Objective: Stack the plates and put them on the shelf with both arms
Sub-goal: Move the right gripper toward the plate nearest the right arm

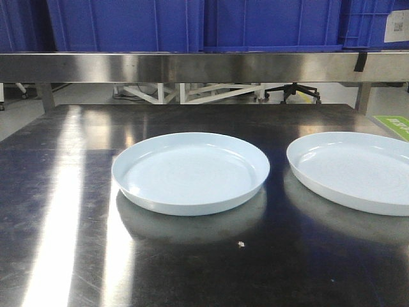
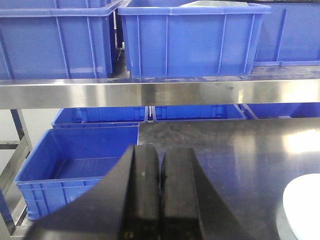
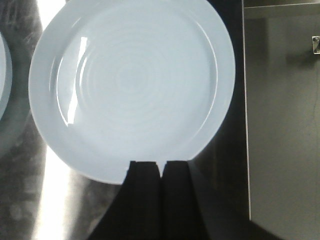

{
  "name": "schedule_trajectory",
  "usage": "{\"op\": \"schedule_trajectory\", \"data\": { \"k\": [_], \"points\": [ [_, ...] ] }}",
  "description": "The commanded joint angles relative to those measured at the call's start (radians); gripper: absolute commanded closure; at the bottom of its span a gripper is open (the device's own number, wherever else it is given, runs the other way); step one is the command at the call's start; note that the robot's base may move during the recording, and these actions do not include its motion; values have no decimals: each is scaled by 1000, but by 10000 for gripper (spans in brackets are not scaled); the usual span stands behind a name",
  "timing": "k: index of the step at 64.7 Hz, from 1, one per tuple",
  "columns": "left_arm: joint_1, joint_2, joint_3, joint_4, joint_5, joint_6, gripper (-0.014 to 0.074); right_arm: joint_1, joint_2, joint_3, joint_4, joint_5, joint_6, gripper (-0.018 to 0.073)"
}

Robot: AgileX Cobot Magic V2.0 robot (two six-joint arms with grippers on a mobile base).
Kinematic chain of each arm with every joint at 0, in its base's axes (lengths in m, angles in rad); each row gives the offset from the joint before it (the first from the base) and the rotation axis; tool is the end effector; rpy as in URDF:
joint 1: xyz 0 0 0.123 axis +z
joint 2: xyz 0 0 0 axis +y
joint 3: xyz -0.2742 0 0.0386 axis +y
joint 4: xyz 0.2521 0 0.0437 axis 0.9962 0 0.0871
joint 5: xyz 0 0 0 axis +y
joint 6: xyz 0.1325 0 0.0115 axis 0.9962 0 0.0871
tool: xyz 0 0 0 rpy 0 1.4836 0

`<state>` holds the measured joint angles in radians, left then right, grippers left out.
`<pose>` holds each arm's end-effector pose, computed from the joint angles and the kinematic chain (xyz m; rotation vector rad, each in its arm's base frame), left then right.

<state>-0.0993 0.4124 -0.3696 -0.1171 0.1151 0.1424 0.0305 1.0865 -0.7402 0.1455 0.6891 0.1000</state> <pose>0.1497 -0.0167 0.2918 0.1130 1.6372 -0.0670 0.2357 0.0195 0.2320 0.1916 2.5140 0.2148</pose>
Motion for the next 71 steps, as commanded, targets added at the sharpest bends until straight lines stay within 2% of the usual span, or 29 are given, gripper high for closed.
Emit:
{"op": "schedule_trajectory", "data": {
  "k": [1, 18, 25, 35, 39, 71],
  "points": [
    [2, 4, -29, -2, -85, -9, 514, -32, 65, -107, 4, -9, -1, 510],
    [2, 4, -29, -2, -85, -9, 514, -134, 302, -333, -22, 154, -33, 497],
    [2, 4, -29, -2, -85, -9, 514, -134, 385, -392, -39, 191, -37, 391],
    [2, 4, -29, -2, -85, -9, 514, -134, 447, -411, -39, 176, -60, 202],
    [2, 4, -29, -2, -85, -9, 514, -134, 468, -411, -39, 173, -86, 171],
    [2, 4, -29, -2, -85, -9, 514, -134, 560, -411, -39, 120, -100, 163]
  ]
}}
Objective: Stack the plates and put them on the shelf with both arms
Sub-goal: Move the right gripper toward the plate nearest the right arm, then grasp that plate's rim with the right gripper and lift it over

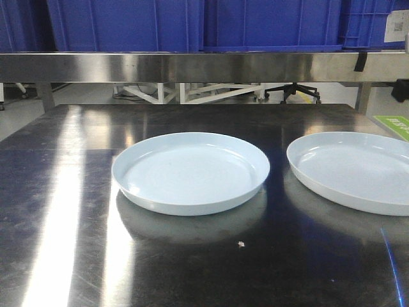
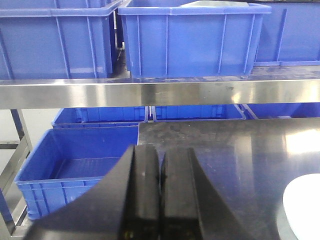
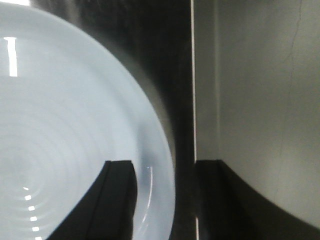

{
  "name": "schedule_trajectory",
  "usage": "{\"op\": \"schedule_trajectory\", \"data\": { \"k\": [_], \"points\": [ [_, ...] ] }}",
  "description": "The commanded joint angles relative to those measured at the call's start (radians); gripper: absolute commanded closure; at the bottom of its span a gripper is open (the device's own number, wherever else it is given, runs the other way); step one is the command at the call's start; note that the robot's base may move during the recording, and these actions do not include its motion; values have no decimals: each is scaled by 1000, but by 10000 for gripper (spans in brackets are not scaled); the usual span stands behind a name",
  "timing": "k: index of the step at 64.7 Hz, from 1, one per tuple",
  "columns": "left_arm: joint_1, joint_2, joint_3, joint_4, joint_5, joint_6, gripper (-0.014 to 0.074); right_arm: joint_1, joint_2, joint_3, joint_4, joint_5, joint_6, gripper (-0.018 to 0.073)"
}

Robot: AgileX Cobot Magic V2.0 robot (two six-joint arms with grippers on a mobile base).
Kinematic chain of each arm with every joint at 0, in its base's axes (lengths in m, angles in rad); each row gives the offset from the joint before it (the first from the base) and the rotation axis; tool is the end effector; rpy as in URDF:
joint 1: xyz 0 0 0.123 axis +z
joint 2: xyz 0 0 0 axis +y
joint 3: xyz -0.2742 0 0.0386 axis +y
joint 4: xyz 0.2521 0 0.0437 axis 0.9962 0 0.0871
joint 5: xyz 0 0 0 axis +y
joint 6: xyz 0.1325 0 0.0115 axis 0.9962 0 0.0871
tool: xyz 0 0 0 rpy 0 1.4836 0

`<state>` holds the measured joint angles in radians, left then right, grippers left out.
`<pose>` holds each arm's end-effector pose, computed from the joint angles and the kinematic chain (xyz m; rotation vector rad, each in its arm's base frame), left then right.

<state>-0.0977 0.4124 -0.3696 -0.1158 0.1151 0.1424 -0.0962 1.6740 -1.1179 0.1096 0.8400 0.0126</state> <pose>0.1498 -0.0165 0.2918 0.1127 1.6372 -0.0647 0.3379 -0.0217 0.1678 0.2458 2.8637 0.1153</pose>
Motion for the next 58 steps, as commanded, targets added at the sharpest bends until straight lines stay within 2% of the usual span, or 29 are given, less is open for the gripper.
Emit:
{"op": "schedule_trajectory", "data": {
  "k": [1, 19, 31, 46, 55, 58],
  "points": [
    [1, 4, -29, -3, -85, -9, 514, -7, -26, -33, -3, -32, -13, 163],
    [1, 4, -29, -3, -85, -9, 514, -7, -22, -33, 7, -57, -13, 176],
    [1, 4, -29, -3, -85, -9, 514, -7, -11, -33, 19, -52, -13, 307],
    [1, 4, -29, -3, -85, -9, 514, -7, 1, -33, 19, -43, -13, 337],
    [1, 4, -29, -3, -85, -9, 514, -7, -12, -58, 19, -13, -13, 517],
    [1, 4, -29, -3, -85, -9, 514, -8, -23, -74, 19, 2, -13, 504]
  ]
}}
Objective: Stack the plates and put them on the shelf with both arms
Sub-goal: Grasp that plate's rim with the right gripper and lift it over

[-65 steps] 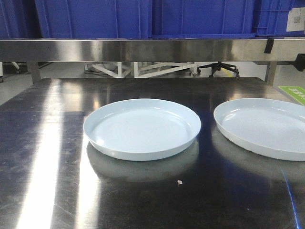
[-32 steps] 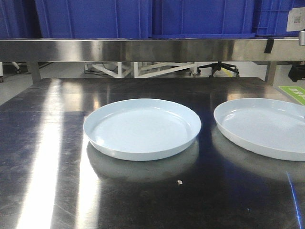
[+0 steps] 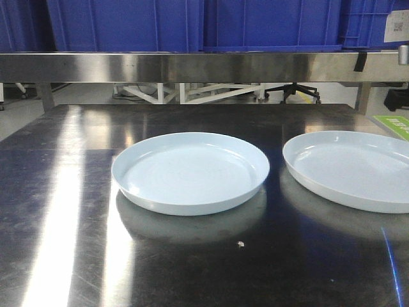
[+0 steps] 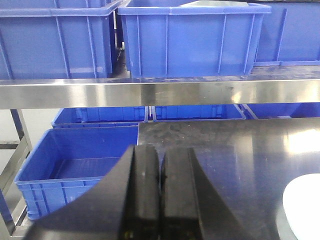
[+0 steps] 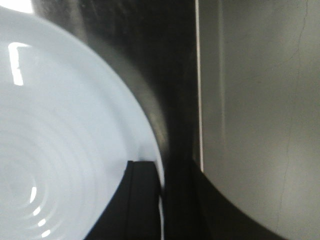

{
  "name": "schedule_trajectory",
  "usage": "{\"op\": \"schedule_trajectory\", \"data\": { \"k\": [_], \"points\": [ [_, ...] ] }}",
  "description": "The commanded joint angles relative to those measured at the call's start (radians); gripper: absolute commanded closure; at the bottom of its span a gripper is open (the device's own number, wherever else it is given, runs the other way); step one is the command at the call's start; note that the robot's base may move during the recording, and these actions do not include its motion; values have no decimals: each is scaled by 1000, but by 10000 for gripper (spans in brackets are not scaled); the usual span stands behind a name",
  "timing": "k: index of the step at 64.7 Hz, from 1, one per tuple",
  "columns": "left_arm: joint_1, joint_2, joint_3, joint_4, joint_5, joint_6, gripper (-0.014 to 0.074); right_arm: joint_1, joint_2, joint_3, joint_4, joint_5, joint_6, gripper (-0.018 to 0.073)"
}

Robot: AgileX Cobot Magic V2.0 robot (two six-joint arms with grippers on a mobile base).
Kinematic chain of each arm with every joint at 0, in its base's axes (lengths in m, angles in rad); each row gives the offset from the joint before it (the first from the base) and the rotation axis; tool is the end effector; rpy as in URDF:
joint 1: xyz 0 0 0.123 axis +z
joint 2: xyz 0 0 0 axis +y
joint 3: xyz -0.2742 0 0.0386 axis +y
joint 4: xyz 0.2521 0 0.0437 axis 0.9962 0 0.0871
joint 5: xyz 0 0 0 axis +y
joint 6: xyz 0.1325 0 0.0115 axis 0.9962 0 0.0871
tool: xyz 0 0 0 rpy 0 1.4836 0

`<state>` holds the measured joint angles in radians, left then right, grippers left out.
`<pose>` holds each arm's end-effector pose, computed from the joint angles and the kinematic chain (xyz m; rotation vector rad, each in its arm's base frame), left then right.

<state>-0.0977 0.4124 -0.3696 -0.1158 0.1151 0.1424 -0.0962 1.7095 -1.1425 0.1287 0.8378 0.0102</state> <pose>0.1498 -0.0165 0.2918 0.1127 1.6372 -0.0647 0.3455 -0.0206 0.1626 0.2595 2.8696 0.1378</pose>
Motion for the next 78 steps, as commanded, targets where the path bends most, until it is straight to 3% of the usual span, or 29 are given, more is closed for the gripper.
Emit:
{"op": "schedule_trajectory", "data": {
  "k": [1, 10, 28, 37, 49, 56, 64, 78],
  "points": [
    [1, 4, -29, -3, -85, -9, 514, -10, -63, -54, 0, 8, -10, 499],
    [1, 4, -29, -3, -85, -9, 514, -40, -103, -105, 41, 54, -10, 503],
    [1, 4, -29, -3, -85, -9, 514, -78, -192, -157, 266, 120, -56, 503],
    [1, 4, -29, -3, -85, -9, 514, 24, -205, -156, 371, 92, -56, 503],
    [1, 4, -29, -3, -85, -9, 514, 234, -140, -144, 370, -23, -55, 503],
    [1, 4, -29, -3, -85, -9, 514, 308, -91, -144, 371, -70, -55, 503],
    [1, 4, -29, -3, -85, -9, 514, 355, -32, -144, 371, -94, -55, 500],
    [1, 4, -29, -3, -85, -9, 514, 374, 35, -144, 360, -113, -51, 488]
  ]
}}
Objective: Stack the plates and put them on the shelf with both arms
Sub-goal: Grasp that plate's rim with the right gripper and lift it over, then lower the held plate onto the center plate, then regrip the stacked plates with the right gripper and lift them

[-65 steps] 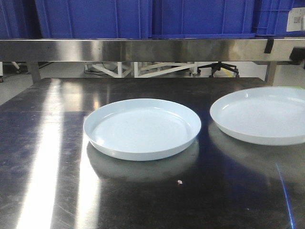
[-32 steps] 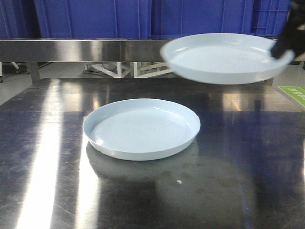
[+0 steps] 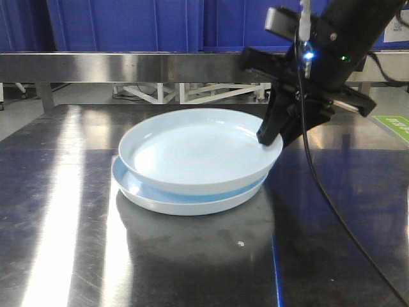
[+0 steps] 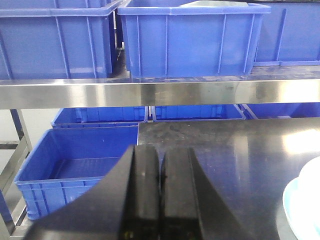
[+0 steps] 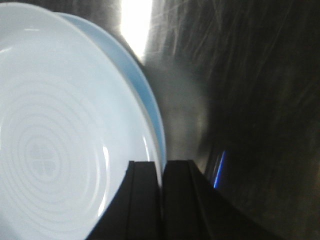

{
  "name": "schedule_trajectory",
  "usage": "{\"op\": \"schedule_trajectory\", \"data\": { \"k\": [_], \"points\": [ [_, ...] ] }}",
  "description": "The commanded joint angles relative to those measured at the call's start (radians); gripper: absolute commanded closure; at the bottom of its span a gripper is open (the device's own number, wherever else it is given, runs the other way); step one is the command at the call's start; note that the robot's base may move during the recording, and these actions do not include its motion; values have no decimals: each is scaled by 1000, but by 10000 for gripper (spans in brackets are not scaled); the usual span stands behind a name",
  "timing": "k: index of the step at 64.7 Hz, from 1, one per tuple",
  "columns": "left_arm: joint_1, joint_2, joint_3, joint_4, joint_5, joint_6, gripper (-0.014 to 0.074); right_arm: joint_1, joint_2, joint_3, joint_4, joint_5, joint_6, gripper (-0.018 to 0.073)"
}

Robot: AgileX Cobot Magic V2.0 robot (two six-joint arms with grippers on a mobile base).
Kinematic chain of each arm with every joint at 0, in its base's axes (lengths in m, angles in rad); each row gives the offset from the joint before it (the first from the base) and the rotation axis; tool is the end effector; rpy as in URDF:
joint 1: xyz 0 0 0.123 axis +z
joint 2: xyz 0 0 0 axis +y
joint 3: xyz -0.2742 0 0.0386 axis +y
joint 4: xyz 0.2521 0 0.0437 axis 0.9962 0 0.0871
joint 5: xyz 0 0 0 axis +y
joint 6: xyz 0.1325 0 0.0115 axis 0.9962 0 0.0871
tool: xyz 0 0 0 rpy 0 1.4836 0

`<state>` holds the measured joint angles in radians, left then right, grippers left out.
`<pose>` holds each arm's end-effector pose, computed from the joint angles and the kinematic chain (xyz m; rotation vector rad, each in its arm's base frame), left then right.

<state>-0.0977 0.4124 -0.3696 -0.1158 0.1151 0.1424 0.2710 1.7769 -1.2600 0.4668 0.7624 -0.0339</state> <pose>0.1498 -0.0165 0.2918 0.1127 1.6372 -0.0647 0.3626 0.1437 0.1822 -0.0356 2.7571 0.5964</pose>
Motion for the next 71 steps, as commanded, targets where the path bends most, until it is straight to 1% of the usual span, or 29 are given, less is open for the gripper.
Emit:
{"op": "schedule_trajectory", "data": {
  "k": [1, 7, 8, 14, 18, 21, 31, 56, 65, 69, 71],
  "points": [
    [1, 4, -29, -3, -85, -9, 514, 8, -32, -26, 20, -37, -6, 474],
    [1, 4, -29, -3, -85, -9, 514, 17, -27, -26, 20, -39, -6, 376],
    [1, 4, -29, -3, -85, -9, 514, 17, -27, -26, 20, -39, -6, 344],
    [1, 4, -29, -3, -85, -9, 514, 19, -25, -26, 20, -47, -6, 216],
    [1, 4, -29, -3, -85, -9, 514, 19, -24, -26, 17, -54, -6, 165],
    [1, 4, -29, -3, -85, -9, 514, 19, -22, -26, 7, -54, -6, 147],
    [1, 4, -29, -3, -85, -9, 514, 20, -22, -2, 5, -62, -6, 144],
    [1, 4, -29, -3, -85, -9, 514, 76, 19, 6, 6, -83, -6, 144],
    [1, 4, -29, -3, -85, -9, 514, 82, 26, 6, 9, -97, -5, 144],
    [1, 4, -29, -3, -85, -9, 514, 87, 26, 6, 9, -102, -5, 160],
    [1, 4, -29, -3, -85, -9, 514, 88, 26, 6, 9, -103, -5, 190]
  ]
}}
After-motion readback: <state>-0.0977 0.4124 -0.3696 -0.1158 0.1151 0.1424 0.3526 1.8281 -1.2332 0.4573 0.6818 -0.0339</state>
